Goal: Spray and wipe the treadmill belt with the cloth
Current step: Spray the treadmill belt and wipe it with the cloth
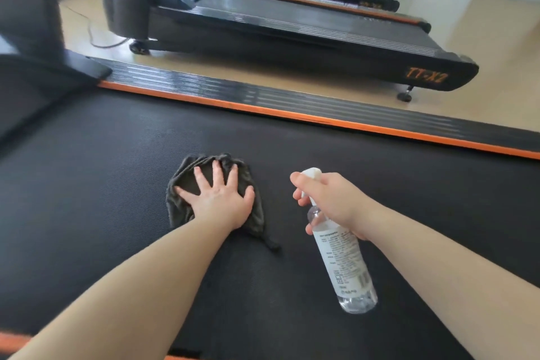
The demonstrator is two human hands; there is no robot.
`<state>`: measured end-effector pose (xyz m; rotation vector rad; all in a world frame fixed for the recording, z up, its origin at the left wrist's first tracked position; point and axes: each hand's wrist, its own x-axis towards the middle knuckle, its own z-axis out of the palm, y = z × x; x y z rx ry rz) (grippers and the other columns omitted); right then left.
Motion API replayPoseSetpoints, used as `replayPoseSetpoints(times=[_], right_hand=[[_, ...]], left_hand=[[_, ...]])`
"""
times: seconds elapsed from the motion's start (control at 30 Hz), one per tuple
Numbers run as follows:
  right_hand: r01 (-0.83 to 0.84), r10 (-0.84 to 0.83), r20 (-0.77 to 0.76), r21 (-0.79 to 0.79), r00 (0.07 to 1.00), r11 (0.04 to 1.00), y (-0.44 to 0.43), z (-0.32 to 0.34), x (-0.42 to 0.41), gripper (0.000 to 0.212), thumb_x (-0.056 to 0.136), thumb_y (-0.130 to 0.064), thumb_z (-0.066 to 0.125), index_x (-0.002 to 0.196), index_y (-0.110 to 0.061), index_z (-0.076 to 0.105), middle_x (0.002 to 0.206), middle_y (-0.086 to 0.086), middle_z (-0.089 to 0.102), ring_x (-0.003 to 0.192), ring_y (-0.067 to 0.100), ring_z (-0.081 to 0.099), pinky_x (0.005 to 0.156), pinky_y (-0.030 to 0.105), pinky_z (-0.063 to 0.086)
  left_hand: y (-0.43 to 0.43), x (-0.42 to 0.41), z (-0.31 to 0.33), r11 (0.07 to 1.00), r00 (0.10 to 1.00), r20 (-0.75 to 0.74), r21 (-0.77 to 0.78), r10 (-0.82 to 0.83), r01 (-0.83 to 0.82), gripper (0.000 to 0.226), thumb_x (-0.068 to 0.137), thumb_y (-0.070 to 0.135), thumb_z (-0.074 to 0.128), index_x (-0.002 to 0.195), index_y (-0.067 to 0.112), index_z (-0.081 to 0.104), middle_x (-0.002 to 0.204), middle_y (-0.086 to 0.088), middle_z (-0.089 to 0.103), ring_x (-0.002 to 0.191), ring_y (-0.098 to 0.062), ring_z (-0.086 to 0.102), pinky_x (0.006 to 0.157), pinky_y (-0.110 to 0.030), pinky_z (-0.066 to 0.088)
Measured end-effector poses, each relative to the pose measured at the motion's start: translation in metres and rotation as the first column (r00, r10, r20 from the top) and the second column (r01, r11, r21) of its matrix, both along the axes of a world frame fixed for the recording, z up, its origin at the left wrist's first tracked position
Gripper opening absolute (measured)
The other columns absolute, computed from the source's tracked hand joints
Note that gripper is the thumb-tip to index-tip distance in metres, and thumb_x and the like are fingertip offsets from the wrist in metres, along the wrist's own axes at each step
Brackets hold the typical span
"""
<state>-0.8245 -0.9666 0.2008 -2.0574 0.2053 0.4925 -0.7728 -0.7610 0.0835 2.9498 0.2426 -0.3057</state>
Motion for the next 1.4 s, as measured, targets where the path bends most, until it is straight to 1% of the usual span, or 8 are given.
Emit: replayPoseSetpoints(times=[0.17, 0.4, 0.6, 0.73, 0.93, 1.13, 1.27, 1.4], right_hand=[[-0.021, 0.022, -0.029, 0.008, 0.999, 1.000, 0.054, -0.004, 0.009, 0.051, 0.094, -0.061, 0.060, 0.091, -0.011, 0.070, 0.110, 0.009, 0.069, 0.060, 0.027, 0.073, 0.066, 0.035, 0.060], [-0.118, 0.117, -0.026, -0.042, 0.993, 0.992, 0.129, -0.013, 0.025, 0.050, 0.095, -0.060, 0.058, 0.092, -0.012, 0.071, 0.105, 0.007, 0.070, 0.059, 0.024, 0.074, 0.068, 0.035, 0.061], [-0.182, 0.181, -0.030, -0.032, 0.983, 0.983, 0.204, -0.021, 0.033, 0.049, 0.097, -0.059, 0.056, 0.094, -0.012, 0.071, 0.107, 0.004, 0.070, 0.063, 0.028, 0.076, 0.067, 0.032, 0.059], [-0.198, 0.200, -0.022, 0.057, 0.980, 0.978, 0.250, -0.015, 0.034, 0.049, 0.099, -0.053, 0.057, 0.097, -0.006, 0.070, 0.103, 0.009, 0.069, 0.058, 0.027, 0.071, 0.056, 0.029, 0.057], [-0.229, 0.231, -0.021, 0.084, 0.973, 0.970, 0.286, -0.016, 0.038, 0.046, 0.099, -0.051, 0.059, 0.097, -0.007, 0.072, 0.093, 0.016, 0.074, 0.060, 0.029, 0.072, 0.060, 0.036, 0.059], [-0.222, 0.226, -0.027, 0.090, 0.974, 0.971, 0.301, -0.014, 0.042, 0.047, 0.101, -0.047, 0.058, 0.098, -0.001, 0.068, 0.103, 0.016, 0.064, 0.062, 0.028, 0.065, 0.049, 0.028, 0.055], [-0.231, 0.235, -0.045, 0.074, 0.971, 0.970, 0.305, -0.012, 0.047, 0.050, 0.101, -0.049, 0.058, 0.103, 0.000, 0.067, 0.117, 0.020, 0.065, 0.061, 0.025, 0.066, 0.050, 0.028, 0.055], [-0.225, 0.233, -0.066, 0.108, 0.970, 0.968, 0.315, -0.015, 0.045, 0.051, 0.100, -0.050, 0.058, 0.103, 0.000, 0.067, 0.112, 0.018, 0.065, 0.058, 0.026, 0.065, 0.049, 0.028, 0.055]], left_hand=[[0.066, 0.018, 0.006, 0.978, 0.977, -0.091, 0.068, -0.192, 0.199, 0.075, 0.091, 0.080, 0.011, 0.157, 0.050, -0.007, 0.169, 0.008, -0.015, 0.153, -0.038, -0.018, 0.106, -0.084, 0.002], [0.221, 0.028, 0.004, 0.997, 0.998, -0.032, 0.065, 0.047, -0.045, 0.075, 0.092, 0.079, 0.013, 0.158, 0.049, -0.004, 0.169, 0.009, -0.015, 0.154, -0.032, -0.018, 0.111, -0.080, -0.002], [0.245, 0.021, -0.001, 0.996, 0.999, 0.010, 0.079, 0.030, -0.031, 0.074, 0.092, 0.076, 0.011, 0.158, 0.047, -0.005, 0.170, 0.005, -0.013, 0.153, -0.038, -0.018, 0.109, -0.080, -0.007], [0.232, 0.004, 0.001, 0.967, 0.973, -0.015, 0.101, -0.232, 0.232, 0.073, 0.092, 0.077, 0.011, 0.157, 0.049, -0.004, 0.170, 0.005, -0.014, 0.153, -0.038, -0.021, 0.108, -0.080, -0.010], [0.209, -0.020, 0.014, 0.778, 0.778, -0.033, 0.016, -0.627, 0.628, 0.070, 0.097, 0.061, 0.028, 0.160, 0.032, 0.018, 0.171, -0.001, 0.000, 0.154, -0.026, -0.020, 0.116, -0.072, -0.005], [0.289, 0.014, -0.001, 0.988, 0.984, 0.090, 0.013, -0.156, 0.156, 0.077, 0.091, 0.078, 0.015, 0.159, 0.045, 0.009, 0.171, 0.008, -0.002, 0.156, -0.025, -0.010, 0.120, -0.063, -0.008], [0.355, 0.015, -0.004, 0.985, 0.981, 0.097, 0.021, 0.170, -0.172, 0.076, 0.093, 0.075, 0.018, 0.161, 0.041, 0.010, 0.171, 0.006, -0.002, 0.156, -0.028, -0.008, 0.121, -0.064, -0.004], [0.334, -0.002, -0.003, 0.997, 0.997, 0.062, 0.066, 0.038, -0.042, 0.074, 0.093, 0.074, 0.014, 0.160, 0.044, 0.003, 0.171, 0.005, -0.006, 0.155, -0.035, -0.012, 0.115, -0.072, -0.007]])
